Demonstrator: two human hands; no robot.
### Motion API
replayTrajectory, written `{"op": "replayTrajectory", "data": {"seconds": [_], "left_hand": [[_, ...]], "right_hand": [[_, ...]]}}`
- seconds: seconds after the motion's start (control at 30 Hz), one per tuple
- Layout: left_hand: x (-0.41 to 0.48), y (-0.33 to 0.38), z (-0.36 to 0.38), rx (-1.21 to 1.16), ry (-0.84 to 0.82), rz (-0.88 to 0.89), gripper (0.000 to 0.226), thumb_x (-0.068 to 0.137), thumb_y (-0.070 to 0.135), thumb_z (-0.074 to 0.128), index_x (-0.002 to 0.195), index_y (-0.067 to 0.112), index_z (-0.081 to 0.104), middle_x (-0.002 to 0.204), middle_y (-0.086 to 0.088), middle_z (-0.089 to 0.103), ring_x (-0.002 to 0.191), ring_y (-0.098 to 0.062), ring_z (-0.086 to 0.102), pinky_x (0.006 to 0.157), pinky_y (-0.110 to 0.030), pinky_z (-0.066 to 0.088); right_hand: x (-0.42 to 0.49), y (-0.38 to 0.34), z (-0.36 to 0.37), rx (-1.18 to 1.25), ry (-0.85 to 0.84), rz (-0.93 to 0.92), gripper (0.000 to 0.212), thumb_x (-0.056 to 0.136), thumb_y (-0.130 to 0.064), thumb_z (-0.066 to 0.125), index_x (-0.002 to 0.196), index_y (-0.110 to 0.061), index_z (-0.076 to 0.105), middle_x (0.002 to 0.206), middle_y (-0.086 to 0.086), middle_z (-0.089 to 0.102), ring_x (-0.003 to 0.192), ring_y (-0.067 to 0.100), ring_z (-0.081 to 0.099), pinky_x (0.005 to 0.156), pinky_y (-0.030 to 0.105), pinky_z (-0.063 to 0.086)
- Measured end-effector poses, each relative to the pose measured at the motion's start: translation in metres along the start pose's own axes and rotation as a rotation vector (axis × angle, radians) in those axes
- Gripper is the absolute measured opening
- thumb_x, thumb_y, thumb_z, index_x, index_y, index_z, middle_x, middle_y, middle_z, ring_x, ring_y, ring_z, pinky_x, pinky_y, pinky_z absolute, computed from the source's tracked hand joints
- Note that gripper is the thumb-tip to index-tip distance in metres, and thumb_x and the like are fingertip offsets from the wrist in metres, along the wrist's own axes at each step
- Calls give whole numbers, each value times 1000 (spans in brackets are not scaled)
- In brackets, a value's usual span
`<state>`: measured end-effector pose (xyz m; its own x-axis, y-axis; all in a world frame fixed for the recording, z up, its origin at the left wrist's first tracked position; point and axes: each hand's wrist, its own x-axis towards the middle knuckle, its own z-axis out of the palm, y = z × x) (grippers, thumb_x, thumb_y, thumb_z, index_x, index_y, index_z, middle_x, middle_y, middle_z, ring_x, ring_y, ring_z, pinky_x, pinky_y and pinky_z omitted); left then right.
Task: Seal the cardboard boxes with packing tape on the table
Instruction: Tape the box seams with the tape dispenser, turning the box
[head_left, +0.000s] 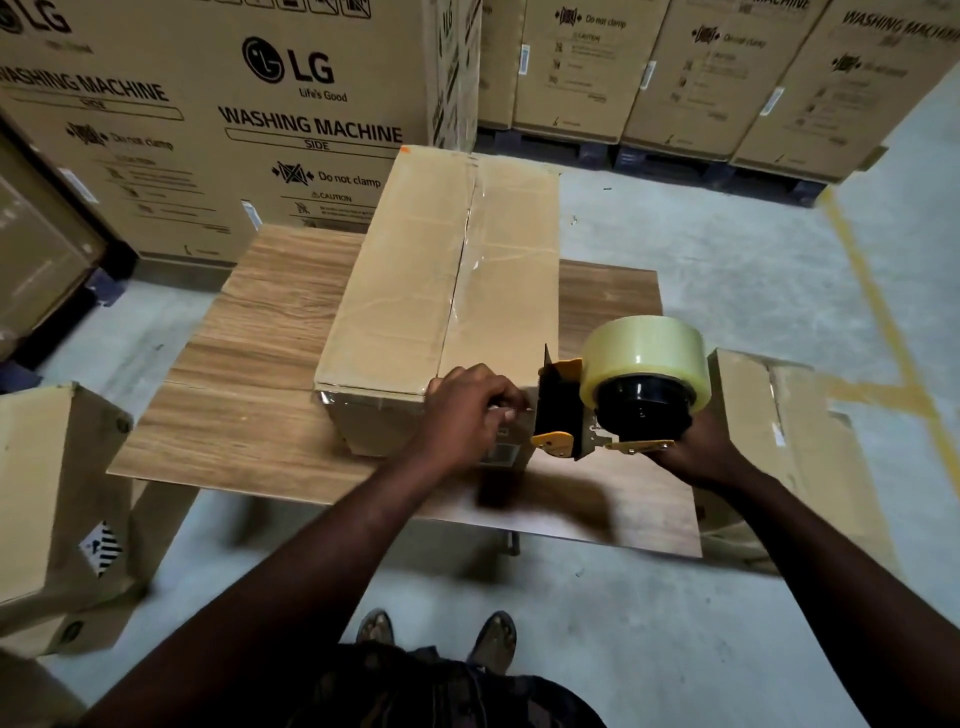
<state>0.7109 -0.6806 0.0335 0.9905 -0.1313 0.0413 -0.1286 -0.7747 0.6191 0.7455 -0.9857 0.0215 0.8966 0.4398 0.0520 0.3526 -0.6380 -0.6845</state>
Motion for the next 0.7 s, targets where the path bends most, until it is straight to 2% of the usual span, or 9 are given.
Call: {"op": "replayTrajectory", "data": {"seconds": [0.07,0.17,0.23,0.27,0.33,0.5,0.57,0.63,0.7], "left_hand": [[-1,-6,0,-46,5,9,17,89,24,70,95,40,69,94,17,57,98,-10,51,87,-35,36],[-1,-9,0,-80,19,32,19,87,23,72,93,41,70,91,17,59,95,-8,52,86,-34,37],[0,-11,1,-90,33,35,19,87,23,72,93,40,71,91,17,60,94,-6,53,86,-34,38],[0,-12,2,-93,39,34,18,87,22,72,93,40,71,90,18,60,94,-5,53,86,-34,38],[1,-13,3,-94,42,32,17,86,22,73,93,38,72,89,19,59,92,-3,53,85,-34,38],[2,-14,3,-111,42,40,17,84,23,73,92,38,72,87,18,60,89,-1,54,81,-31,40],[1,-14,3,-121,36,34,17,84,22,74,92,37,73,87,17,61,89,1,54,78,-27,40],[1,-14,3,-129,34,32,17,84,20,74,91,36,73,87,16,61,89,1,54,76,-24,39],[1,-14,2,-132,30,32,16,85,20,74,91,35,74,87,16,61,89,1,55,75,-22,38]], "right_hand": [[-4,5,5,31,15,51,8,86,-55,70,93,-51,70,87,-12,72,85,8,67,73,31,53],[-10,20,3,42,19,118,67,76,-83,62,81,-17,73,76,18,68,81,43,64,69,52,53],[-16,18,-9,37,30,139,46,76,-70,73,78,-23,73,75,4,72,81,29,69,72,44,55],[-19,17,-15,33,45,139,25,75,-58,77,80,-34,71,76,-11,73,81,10,70,73,30,55],[-28,12,-28,-14,33,156,10,73,-45,75,76,-48,66,73,-36,67,79,-7,66,64,6,44],[-34,9,-38,2,-38,184,15,71,-54,55,72,-68,61,67,-37,62,68,-15,60,56,5,38],[-30,20,-35,-11,-52,188,13,72,-55,54,74,-58,67,72,-26,67,70,-7,64,55,10,39],[-26,37,-28,-22,-98,221,32,72,-57,58,73,-29,75,71,1,71,72,17,69,60,32,48],[-17,48,-21,-61,-152,250,48,71,-56,60,73,-10,73,71,16,68,75,37,66,61,42,51]]}}
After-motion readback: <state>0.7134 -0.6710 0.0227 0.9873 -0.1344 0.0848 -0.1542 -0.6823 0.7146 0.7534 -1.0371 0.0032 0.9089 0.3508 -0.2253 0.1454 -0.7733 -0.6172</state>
